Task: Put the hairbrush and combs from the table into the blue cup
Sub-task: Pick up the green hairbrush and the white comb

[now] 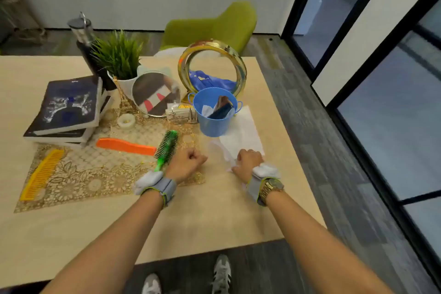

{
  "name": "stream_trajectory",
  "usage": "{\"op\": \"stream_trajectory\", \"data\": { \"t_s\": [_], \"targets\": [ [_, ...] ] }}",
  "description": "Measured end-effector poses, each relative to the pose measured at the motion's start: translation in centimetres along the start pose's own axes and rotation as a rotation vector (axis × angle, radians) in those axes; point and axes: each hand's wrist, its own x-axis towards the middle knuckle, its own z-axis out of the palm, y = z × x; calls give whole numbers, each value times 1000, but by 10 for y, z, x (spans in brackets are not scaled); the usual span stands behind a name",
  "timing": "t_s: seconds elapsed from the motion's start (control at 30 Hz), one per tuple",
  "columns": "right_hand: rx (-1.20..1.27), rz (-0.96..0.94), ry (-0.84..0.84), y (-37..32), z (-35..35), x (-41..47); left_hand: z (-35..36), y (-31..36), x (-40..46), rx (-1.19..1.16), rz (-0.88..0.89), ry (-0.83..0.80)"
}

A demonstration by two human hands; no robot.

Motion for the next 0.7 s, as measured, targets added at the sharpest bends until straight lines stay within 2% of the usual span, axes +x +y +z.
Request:
{"op": "stream_trajectory", "data": {
  "t_s": [0.1, 0.27, 0.47, 0.7],
  "targets": [
    [-18, 0, -57, 12, 7, 3, 10, -8, -2, 74, -47, 66],
    [-47, 19, -166, 24, 17, 11, 17, -16, -4, 22, -108, 92],
    [112, 54, -299, 35, 22, 24, 20, -17, 1, -11, -171, 114],
    [130, 24, -297, 32, 15, 21, 13, -20, 0, -155, -191, 228]
  ]
}}
